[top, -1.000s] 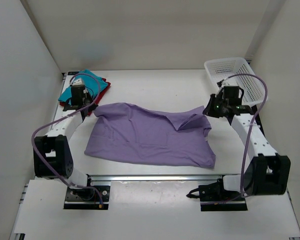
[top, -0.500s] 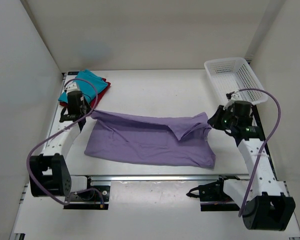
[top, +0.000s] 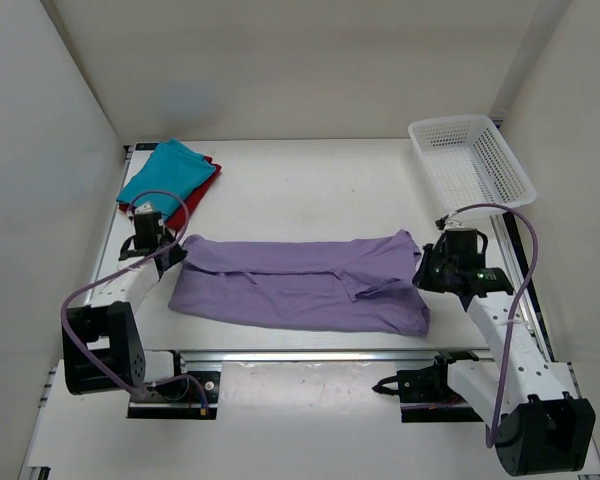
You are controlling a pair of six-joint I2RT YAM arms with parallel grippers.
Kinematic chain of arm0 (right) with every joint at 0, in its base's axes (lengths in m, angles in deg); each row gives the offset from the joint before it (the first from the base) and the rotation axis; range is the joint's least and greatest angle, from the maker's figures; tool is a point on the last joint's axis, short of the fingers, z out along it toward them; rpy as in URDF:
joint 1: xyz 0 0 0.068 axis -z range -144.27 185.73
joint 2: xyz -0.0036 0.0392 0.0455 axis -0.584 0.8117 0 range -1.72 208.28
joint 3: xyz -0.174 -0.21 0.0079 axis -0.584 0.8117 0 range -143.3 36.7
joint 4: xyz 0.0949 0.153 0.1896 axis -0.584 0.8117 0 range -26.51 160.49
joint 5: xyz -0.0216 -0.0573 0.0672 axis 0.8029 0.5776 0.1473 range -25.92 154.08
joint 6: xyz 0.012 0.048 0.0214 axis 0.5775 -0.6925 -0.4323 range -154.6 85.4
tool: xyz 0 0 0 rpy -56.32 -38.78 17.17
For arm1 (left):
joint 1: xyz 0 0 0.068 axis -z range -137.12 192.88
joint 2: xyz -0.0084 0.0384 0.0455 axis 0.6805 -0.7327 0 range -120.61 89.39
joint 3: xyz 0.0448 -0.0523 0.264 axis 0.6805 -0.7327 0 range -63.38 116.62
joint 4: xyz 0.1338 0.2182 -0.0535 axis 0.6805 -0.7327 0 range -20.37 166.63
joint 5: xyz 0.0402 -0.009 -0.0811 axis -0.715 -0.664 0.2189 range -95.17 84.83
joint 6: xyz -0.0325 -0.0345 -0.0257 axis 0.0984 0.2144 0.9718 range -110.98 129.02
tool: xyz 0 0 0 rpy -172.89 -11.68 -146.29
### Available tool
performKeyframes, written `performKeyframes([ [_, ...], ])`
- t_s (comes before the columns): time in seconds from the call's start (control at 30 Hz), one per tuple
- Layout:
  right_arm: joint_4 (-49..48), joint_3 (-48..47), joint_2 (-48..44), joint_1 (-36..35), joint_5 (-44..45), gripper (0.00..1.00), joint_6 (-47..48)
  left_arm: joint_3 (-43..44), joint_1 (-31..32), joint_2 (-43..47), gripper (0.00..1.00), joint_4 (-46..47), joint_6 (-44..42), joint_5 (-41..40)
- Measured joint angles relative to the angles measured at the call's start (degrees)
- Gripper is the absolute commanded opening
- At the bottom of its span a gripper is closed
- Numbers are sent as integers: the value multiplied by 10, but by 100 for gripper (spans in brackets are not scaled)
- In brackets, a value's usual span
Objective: Fold and stack the t-shirts
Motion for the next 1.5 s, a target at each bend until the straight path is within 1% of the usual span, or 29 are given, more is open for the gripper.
performKeyframes([
  [0.03,3,0,2,-7,8,0,-1,-6,-5,2,40,3,5,9],
  [0.07,6,0,2,-10,14,1,-2,-13,-12,5,44,5,10,19],
  [0.1,10,0,3,-10,19,6,-2,-21,-21,9,50,8,16,27],
  [0.13,13,0,2,-9,25,12,-3,-31,-32,15,49,9,23,32],
  [0.17,16,0,1,-5,30,14,-3,-39,-41,24,47,9,31,36],
  [0.2,18,0,-2,0,32,21,-2,-44,-47,33,39,8,38,37],
  [0.23,23,-1,-10,11,42,21,2,-50,-54,57,39,9,46,37],
  [0.3,40,-17,-19,9,63,22,7,-53,-43,88,35,17,55,30],
  [0.33,46,-31,-24,0,71,20,8,-56,-34,107,35,22,58,28],
  [0.37,47,-46,-29,-15,77,14,9,-58,-21,126,35,28,59,27],
  [0.4,44,-58,-31,-33,81,11,9,-59,-7,144,35,33,60,27],
  [0.43,38,-69,-31,-58,86,2,7,-59,7,158,34,39,60,27],
  [0.47,29,-74,-24,-87,87,0,4,-59,25,169,34,48,61,29],
  [0.53,5,-71,-10,-156,91,0,-8,-59,70,178,34,62,63,30],
  [0.57,-10,-67,7,-198,91,0,-15,-58,98,178,34,67,63,33],
  [0.63,-46,-53,50,-284,97,0,-27,-58,177,171,34,73,65,27],
  [0.67,-61,-48,81,-319,94,2,-32,-59,222,165,33,78,65,28],
  [0.73,-88,-38,150,-369,92,10,-40,-60,303,150,33,94,67,29],
  [0.77,-97,-33,174,-383,93,15,-42,-63,330,143,33,105,69,33],
  [0.8,-106,-28,191,-393,94,18,-43,-68,351,137,32,118,71,37],
  [0.83,-113,-25,202,-399,95,23,-43,-76,364,131,32,130,75,42],
  [0.9,-134,-19,214,-403,95,25,-41,-96,377,121,33,151,81,47],
  [1.13,-191,-17,263,-371,92,24,-34,-156,384,110,34,191,93,56],
  [1.23,-198,-17,282,-356,90,24,-33,-165,379,110,33,203,97,62],
  [1.33,-201,-17,294,-349,92,24,-29,-165,376,110,34,216,100,67],
  [1.5,-201,-17,296,-347,89,25,-23,-166,376,110,34,227,103,72],
])
